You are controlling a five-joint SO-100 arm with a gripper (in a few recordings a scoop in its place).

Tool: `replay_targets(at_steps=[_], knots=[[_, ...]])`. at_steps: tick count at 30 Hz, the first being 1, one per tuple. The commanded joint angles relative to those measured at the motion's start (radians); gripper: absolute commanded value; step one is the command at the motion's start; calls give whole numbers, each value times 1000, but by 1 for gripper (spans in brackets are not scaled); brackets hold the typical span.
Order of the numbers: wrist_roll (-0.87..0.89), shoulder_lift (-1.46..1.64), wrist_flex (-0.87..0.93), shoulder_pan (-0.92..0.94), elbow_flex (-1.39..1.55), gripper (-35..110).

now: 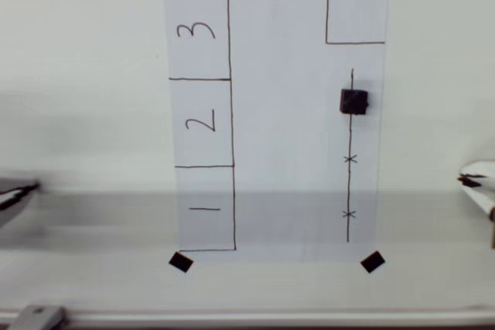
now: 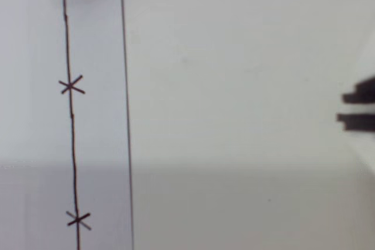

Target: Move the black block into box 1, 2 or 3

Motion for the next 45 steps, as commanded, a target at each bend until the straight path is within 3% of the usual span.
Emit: replay_targets(at_steps=[1, 45], knots=[[-12, 0, 21, 0, 9, 0], [-15, 0, 23, -3, 9, 3]])
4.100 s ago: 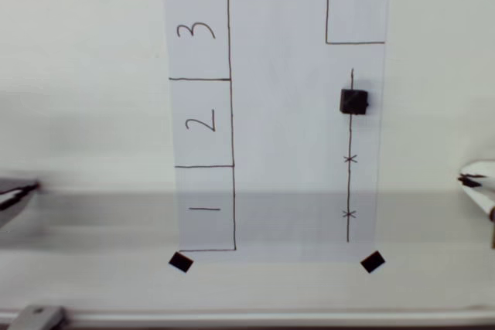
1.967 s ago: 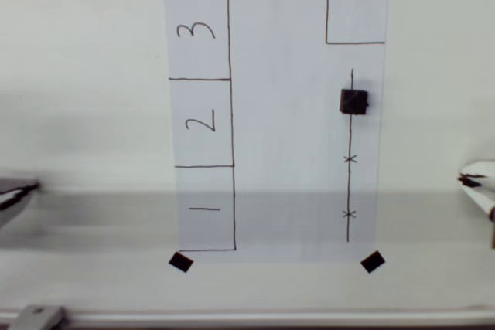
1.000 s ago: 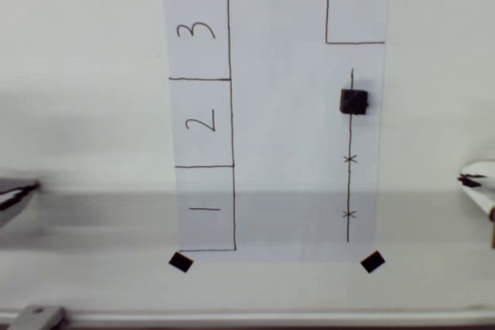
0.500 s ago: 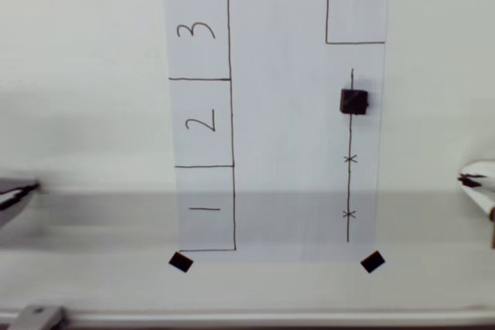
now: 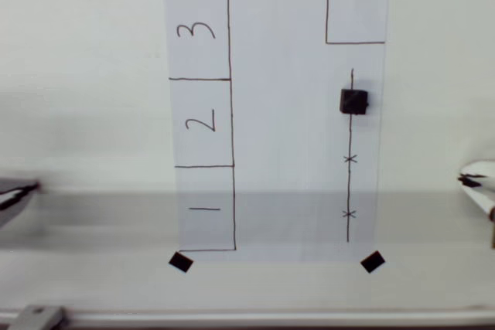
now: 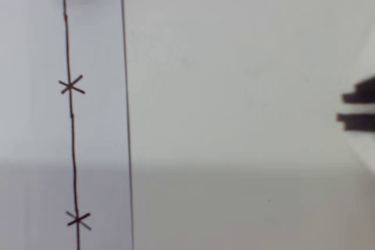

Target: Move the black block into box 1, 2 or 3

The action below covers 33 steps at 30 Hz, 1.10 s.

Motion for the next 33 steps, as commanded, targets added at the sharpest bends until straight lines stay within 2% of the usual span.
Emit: replay_targets(at_steps=[1, 19, 33], knots=[[-15, 0, 23, -12, 9, 3], [-12, -12, -17, -32, -44, 0], [-11, -430, -92, 11, -387, 5]])
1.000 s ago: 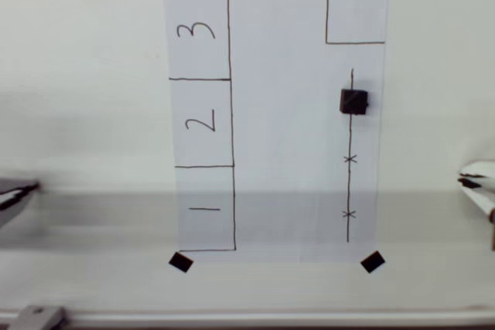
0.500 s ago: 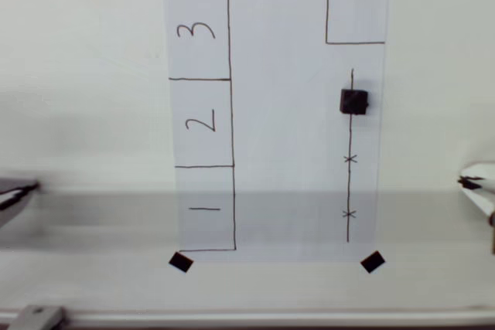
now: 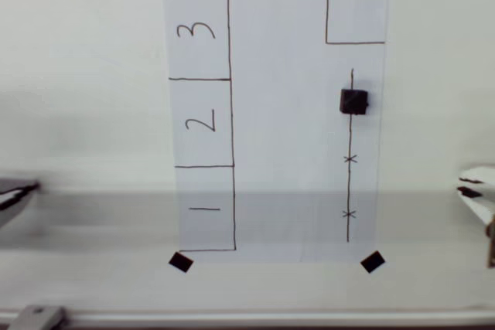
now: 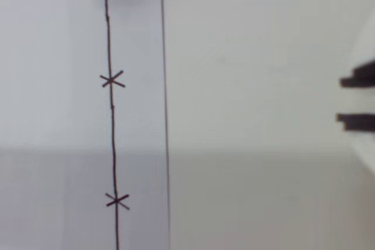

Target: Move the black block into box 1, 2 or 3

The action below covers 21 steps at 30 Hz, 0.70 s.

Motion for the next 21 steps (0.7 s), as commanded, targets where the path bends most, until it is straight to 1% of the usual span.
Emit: replay_targets(at_steps=[1, 4, 21], knots=[[-21, -89, -23, 34, -149, 5], [-40, -167, -35, 55, -209, 6], [-267, -690, -67, 213, -575, 7]])
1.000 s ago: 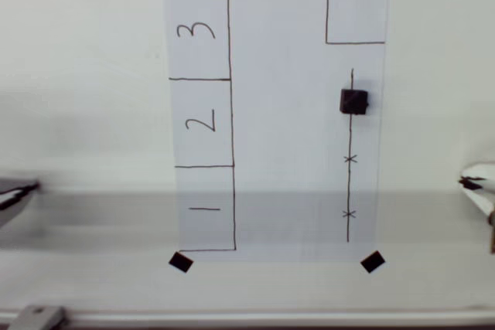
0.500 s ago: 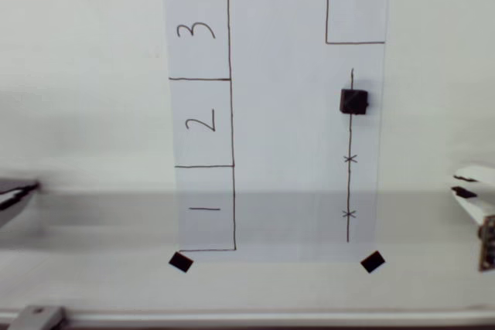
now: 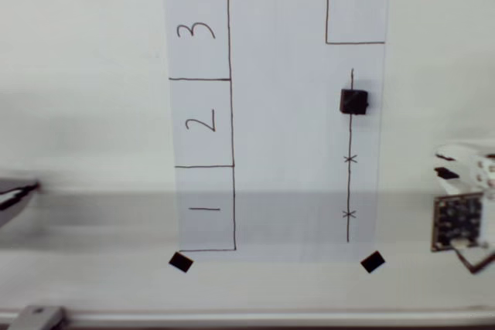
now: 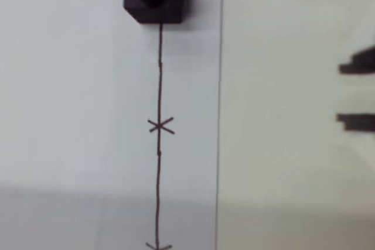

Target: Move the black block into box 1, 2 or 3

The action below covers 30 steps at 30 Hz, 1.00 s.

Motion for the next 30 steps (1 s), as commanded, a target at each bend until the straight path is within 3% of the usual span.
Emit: replay_targets(at_steps=[1, 13, 30], knots=[[-49, -97, -11, 35, -156, 8], [-126, -400, -11, 94, -454, 11], [-190, -572, -25, 133, -586, 15]])
